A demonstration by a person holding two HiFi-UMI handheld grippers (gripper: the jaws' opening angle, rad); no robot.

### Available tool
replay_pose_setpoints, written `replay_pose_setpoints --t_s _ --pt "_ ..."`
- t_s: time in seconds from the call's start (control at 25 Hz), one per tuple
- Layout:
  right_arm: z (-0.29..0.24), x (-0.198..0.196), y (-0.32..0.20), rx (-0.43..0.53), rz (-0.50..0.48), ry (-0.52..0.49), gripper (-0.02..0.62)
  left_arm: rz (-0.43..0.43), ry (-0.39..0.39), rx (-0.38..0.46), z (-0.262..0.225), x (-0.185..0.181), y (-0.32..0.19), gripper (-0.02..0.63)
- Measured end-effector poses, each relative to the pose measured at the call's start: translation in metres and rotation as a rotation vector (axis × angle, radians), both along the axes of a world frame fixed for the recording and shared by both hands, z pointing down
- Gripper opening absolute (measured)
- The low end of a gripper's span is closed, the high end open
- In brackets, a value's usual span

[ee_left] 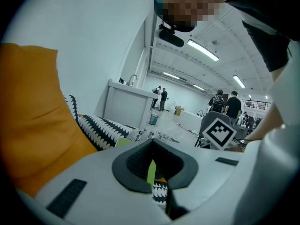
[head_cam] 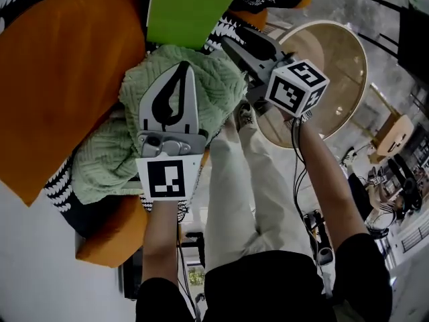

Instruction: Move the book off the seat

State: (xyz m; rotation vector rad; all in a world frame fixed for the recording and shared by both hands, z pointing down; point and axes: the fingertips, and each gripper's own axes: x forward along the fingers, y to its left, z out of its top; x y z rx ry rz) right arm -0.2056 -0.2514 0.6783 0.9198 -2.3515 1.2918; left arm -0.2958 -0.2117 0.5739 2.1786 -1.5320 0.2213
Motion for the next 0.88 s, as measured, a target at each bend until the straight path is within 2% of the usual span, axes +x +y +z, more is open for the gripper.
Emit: replay_pose_setpoints --t_s 0.12,0.44,0.6,0.88 --pt "0.012 -0.003 -0.010 -0.029 -0.005 -0.086 0.216 -0.006 0.013 0.003 0.008 -0.002 -0.004 0.009" --pt "0.059 -0.016 -0.029 -0.024 -0.076 -0.050 0.285 0.000 0.051 -0.009 0.029 -0.001 -0.008 0.009" --pt "0.084 -0.015 -0.037 0.002 -0.110 -0.022 0.288 0.020 0.053 -0.014 0.036 0.003 -0.002 0.009" --pt "0.088 -0.037 -0.051 0.039 -0.176 -0.101 0.288 0.042 0.039 -0.052 0.044 -0.014 0.005 0.009"
